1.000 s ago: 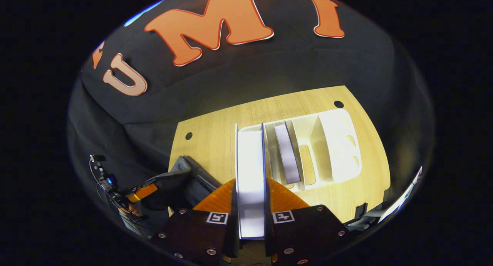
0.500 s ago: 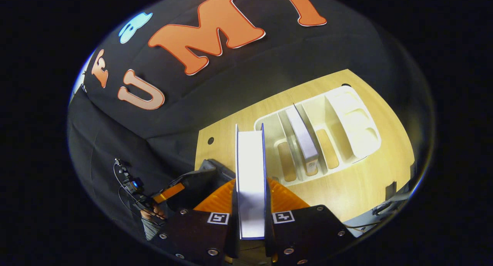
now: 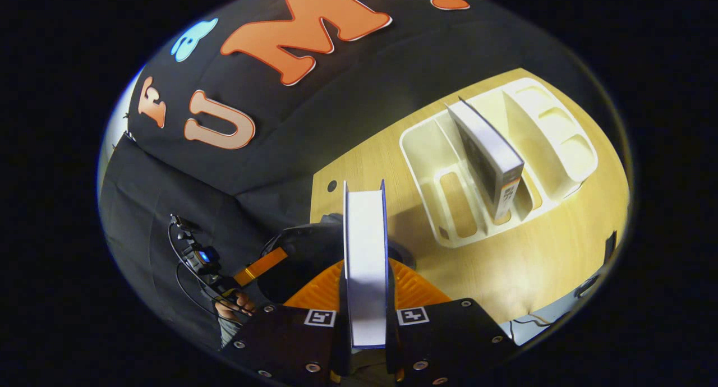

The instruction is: Open the schoolbag, grab two books from the bookshelf and put them into the schoolbag.

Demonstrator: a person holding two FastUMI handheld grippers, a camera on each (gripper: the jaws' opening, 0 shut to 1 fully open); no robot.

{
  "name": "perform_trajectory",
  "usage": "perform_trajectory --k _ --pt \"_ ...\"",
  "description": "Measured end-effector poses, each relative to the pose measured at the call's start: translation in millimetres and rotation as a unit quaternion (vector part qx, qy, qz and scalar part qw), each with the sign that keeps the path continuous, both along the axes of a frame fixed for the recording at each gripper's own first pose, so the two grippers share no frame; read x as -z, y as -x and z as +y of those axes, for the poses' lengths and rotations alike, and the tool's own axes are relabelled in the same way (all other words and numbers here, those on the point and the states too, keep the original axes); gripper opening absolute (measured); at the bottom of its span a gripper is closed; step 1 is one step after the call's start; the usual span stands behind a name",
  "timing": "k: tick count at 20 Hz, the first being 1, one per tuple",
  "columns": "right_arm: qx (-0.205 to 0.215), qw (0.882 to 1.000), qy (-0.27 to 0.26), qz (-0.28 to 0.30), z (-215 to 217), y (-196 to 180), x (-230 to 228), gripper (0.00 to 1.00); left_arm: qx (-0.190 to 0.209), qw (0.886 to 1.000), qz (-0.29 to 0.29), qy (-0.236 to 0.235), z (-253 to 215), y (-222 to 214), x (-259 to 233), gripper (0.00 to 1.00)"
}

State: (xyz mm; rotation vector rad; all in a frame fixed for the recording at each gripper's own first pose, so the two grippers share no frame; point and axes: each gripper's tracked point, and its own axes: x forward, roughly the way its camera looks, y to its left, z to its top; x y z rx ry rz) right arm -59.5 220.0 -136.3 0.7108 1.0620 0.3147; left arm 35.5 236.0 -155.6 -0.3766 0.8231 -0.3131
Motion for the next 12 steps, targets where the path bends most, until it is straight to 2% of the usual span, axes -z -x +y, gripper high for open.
perform_trajectory --k 7,12 --pt "0.012 0.996 -0.082 0.032 59.4 1.3 36.5 0.25 -0.009 1.0 -0.012 0.003 -4.0 -0.1 -2.2 0.08" --pt "0.017 0.993 -0.109 0.044 103.3 -3.6 70.0 0.25 -0.007 1.0 -0.013 0.009 -5.7 9.2 -2.9 0.07"
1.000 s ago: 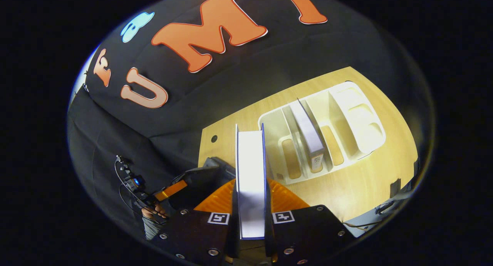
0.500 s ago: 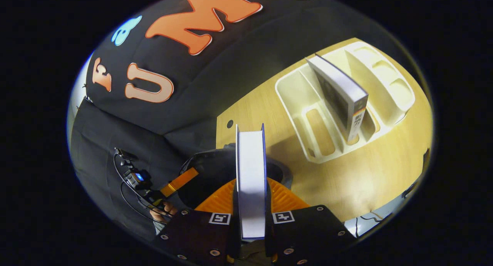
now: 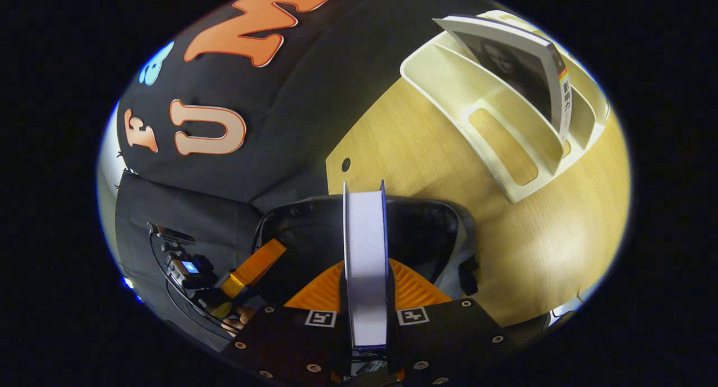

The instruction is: Open the schoolbag, grab two books from the bookshelf and put them into the schoolbag.

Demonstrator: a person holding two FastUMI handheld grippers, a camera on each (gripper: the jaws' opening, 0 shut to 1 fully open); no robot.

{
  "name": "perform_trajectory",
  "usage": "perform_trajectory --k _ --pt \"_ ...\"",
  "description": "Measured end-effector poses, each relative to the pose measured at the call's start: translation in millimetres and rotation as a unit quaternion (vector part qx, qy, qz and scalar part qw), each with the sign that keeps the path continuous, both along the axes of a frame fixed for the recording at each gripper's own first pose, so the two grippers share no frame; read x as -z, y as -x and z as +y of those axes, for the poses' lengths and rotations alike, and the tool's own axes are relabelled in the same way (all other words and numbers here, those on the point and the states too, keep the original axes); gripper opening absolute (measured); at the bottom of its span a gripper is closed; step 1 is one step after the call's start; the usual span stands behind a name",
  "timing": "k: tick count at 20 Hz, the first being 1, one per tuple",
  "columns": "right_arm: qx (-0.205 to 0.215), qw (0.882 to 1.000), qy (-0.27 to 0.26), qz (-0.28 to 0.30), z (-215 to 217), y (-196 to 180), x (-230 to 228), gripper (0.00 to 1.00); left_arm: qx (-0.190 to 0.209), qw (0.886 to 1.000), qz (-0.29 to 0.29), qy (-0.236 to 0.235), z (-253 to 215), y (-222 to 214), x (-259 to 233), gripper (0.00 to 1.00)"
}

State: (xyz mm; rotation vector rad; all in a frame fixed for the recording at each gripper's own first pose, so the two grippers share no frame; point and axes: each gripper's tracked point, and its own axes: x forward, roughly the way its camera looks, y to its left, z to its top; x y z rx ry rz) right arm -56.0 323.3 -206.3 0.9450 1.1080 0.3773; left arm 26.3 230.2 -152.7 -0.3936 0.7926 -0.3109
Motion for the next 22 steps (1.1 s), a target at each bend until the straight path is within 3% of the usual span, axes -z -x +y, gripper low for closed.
perform_trajectory --k 10,13,15,16,17,18,19,20,22 --pt "0.018 1.0 -0.011 -0.007 74.8 -15.0 63.2 0.24 0.008 1.0 -0.002 -0.001 -12.8 3.3 -0.3 0.07" --pt "-0.001 1.0 -0.01 0.007 90.6 -9.4 68.3 0.27 0.006 1.0 -0.005 -0.009 -14.0 2.3 -0.3 0.07" --pt "-0.041 0.999 0.015 0.024 89.8 0.6 68.5 0.36 0.004 1.0 -0.004 -0.013 -13.1 2.8 1.1 0.07" --pt "-0.062 0.997 0.038 0.023 83.1 3.8 68.8 0.23 0.003 1.0 -0.005 -0.015 -13.0 2.5 1.8 0.07" --pt "-0.075 0.995 0.059 0.014 76.6 4.7 65.5 0.5 0.003 1.0 -0.004 -0.016 -13.5 2.5 3.3 0.07" --pt "-0.095 0.992 0.086 0.011 69.3 4.7 63.9 0.52 0.002 1.0 -0.005 -0.019 -13.8 2.1 3.7 0.07" --pt "-0.108 0.989 0.105 0.003 61.7 4.6 62.8 0.76 0.001 1.0 -0.005 -0.021 -13.9 1.5 5.7 0.07" --pt "-0.12 0.985 0.121 -0.004 53.3 2.3 60.3 0.64 0.0 1.0 -0.004 -0.023 -14.7 1.5 6.4 0.08" --pt "-0.127 0.983 0.132 -0.018 37.0 -6.0 45.4 0.69 -0.004 1.0 -0.002 -0.025 -13.2 1.1 8.2 0.07"
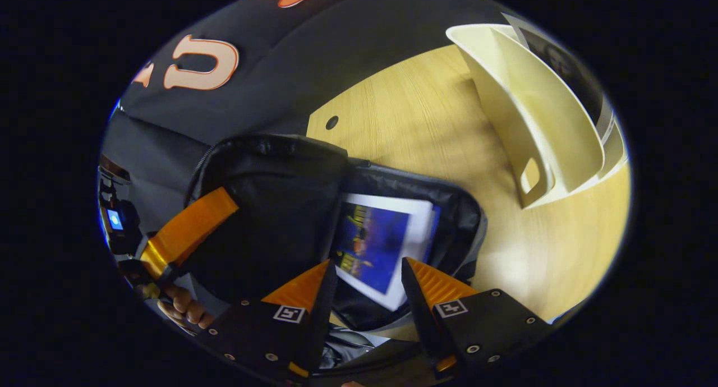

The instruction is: Open the schoolbag, grab two books from the bookshelf and put them into the schoolbag.

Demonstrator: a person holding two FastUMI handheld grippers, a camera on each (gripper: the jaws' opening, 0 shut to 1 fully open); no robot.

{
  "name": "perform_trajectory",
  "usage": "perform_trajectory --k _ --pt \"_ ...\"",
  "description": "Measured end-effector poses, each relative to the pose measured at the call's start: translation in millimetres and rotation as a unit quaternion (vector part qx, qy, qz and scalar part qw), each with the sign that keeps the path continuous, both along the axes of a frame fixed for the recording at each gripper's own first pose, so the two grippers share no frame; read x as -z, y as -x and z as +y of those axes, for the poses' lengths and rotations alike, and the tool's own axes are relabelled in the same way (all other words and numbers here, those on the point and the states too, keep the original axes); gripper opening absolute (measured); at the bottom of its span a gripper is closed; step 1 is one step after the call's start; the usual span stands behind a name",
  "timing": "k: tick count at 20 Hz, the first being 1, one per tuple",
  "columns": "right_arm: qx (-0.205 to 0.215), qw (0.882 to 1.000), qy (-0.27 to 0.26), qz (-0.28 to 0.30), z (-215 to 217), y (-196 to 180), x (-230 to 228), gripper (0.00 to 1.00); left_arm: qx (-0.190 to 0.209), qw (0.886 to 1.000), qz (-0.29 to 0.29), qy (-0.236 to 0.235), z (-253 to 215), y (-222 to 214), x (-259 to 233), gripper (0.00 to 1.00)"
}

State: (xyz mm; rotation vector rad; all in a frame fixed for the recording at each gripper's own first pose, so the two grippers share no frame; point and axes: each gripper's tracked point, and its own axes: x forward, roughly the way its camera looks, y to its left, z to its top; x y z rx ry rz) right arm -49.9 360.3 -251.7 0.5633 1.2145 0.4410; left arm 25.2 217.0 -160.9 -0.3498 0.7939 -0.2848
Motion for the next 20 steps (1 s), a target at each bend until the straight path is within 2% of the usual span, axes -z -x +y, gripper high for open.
perform_trajectory --k 5,14,15,16,18,20 --pt "-0.016 0.998 0.041 -0.045 -51.9 -17.6 -40.6 0.7 -0.003 1.0 0.001 -0.004 -3.8 3.1 6.3 0.07" --pt "-0.024 0.986 0.149 -0.069 -161.8 -50.0 -71.4 0.74 -0.016 1.0 0.009 -0.008 -7.8 5.9 17.5 0.07" --pt "-0.026 0.985 0.158 -0.069 -171.3 -52.8 -75.7 0.65 -0.017 1.0 0.012 -0.009 -8.1 5.6 19.7 0.07" --pt "-0.03 0.984 0.16 -0.067 -180.1 -56.4 -80.9 0.75 -0.019 1.0 0.013 -0.009 -8.2 4.8 19.7 0.07" --pt "-0.019 0.986 0.155 -0.063 -191.3 -69.4 -92.2 0.83 -0.025 1.0 0.015 -0.01 -8.4 5.2 22.1 0.07" --pt "-0.01 0.982 0.174 -0.071 -211.9 -86.4 -98.2 0.9 -0.032 0.999 0.018 -0.008 -10.1 3.7 23.7 0.08"
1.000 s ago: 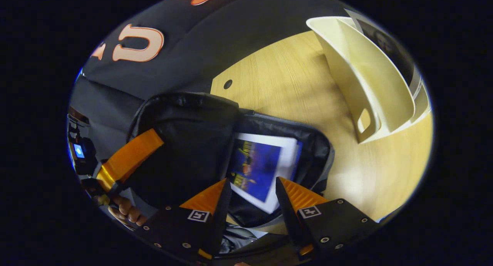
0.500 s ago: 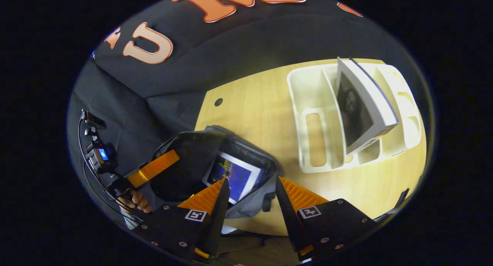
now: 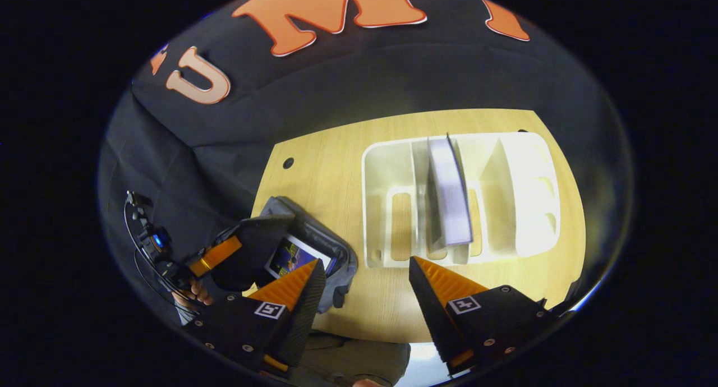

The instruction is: Open the schoolbag, grab two books from the bookshelf and put them into the schoolbag.

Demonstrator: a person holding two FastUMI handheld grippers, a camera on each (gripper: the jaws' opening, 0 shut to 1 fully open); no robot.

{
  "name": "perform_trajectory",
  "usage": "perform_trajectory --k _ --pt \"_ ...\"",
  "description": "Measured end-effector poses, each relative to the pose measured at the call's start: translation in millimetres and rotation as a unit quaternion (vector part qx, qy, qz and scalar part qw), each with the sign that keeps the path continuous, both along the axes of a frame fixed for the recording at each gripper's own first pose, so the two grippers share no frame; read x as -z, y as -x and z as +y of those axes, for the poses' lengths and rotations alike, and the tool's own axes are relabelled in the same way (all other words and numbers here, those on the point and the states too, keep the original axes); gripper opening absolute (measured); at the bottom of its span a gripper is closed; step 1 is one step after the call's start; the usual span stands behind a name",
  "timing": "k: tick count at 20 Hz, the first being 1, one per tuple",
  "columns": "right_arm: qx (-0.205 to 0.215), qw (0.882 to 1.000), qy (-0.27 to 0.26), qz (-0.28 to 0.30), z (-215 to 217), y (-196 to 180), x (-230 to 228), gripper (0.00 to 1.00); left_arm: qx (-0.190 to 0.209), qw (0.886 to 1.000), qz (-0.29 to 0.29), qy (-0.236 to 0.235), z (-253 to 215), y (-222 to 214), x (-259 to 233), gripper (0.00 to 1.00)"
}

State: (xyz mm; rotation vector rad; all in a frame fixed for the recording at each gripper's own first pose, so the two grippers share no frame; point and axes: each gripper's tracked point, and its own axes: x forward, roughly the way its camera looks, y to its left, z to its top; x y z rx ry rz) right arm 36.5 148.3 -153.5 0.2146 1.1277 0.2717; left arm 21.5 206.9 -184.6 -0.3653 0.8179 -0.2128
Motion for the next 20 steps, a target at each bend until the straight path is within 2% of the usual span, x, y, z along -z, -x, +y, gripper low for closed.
perform_trajectory --k 3,6,15,17,20 --pt "0.001 0.999 0.038 -0.009 -26.9 -22.4 -3.0 0.94 -0.008 1.0 0.002 0.001 1.8 4.0 0.4 0.07" --pt "-0.001 0.999 0.053 -0.001 -39.3 -39.8 5.9 0.96 -0.018 1.0 0.002 -0.005 4.9 1.5 1.3 0.07" --pt "-0.012 0.996 0.077 0.05 -51.9 -75.6 56.5 0.93 -0.037 0.999 0.014 -0.029 4.7 9.1 7.7 0.07" --pt "-0.01 0.995 0.076 0.06 -53.8 -83.0 67.5 0.9 -0.038 0.998 0.019 -0.035 1.2 10.0 9.0 0.07" --pt "-0.001 0.995 0.065 0.08 -53.1 -89.2 81.9 0.75 -0.031 0.998 0.028 -0.055 -0.9 12.6 11.2 0.08"
